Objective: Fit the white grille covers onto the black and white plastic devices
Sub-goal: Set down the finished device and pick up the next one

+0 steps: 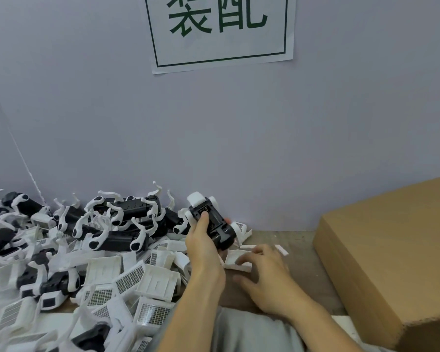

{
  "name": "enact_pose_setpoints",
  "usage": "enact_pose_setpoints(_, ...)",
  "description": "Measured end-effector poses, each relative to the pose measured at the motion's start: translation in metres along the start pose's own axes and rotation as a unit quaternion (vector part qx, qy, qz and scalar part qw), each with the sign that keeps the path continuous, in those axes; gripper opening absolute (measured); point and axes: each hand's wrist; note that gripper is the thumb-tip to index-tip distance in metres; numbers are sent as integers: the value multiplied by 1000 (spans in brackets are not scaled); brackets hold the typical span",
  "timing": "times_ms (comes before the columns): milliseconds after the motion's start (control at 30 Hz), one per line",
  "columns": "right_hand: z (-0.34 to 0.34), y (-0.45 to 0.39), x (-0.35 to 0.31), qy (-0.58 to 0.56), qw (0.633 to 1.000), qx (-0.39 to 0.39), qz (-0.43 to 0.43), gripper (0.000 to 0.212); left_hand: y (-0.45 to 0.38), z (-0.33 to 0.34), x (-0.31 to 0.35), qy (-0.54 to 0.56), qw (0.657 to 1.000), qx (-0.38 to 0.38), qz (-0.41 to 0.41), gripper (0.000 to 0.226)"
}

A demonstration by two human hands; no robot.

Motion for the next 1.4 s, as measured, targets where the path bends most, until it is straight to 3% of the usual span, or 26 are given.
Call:
enact_pose_setpoints(67,-2,0,-1,-10,1000,28,-8,4,2,1,0,-15,1000,-10,13,31)
enact_pose_setpoints(233,-25,3,-1,-51,998,43,8,15,4,0,-8,-153,981,-34,111,24)
enact_pose_setpoints(367,-66,8,-1,-60,998,-15,16,18,10,1,-12,-300,933,-85,182,12)
enact_pose_setpoints(433,-81,10,-2,-84,995,-41,26,29,12,2,-17,-379,898,-113,194,9)
enact_pose_setpoints(533,-87,7,-7,-155,986,59,26,51,16,3,-25,-427,866,-186,183,12)
enact_pose_setpoints(667,-72,2,-13,-281,931,223,72,67,22,8,-28,-380,885,-248,103,35)
enact_pose_setpoints(767,-55,-3,-13,-279,912,288,87,52,20,9,-32,-318,916,-241,50,44)
enact_pose_setpoints(900,-42,-5,-12,-254,930,263,32,24,13,8,-33,-286,939,-187,41,42)
enact_pose_setpoints(1033,-37,-3,-16,-226,924,308,19,30,16,7,-34,-354,906,-208,105,39)
enact_pose_setpoints(1233,-37,-2,-17,-272,909,314,34,28,19,7,-30,-313,915,-228,113,25)
enact_pose_setpoints(1400,-40,-2,-13,-332,916,225,-26,15,20,8,-25,-243,946,-166,133,23)
Point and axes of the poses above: each hand's wrist, its own y-axis away from the middle knuckle, its own z-axis out of the palm, x = y × z, and after that the axes turned 2 degrees about -z, right-handed
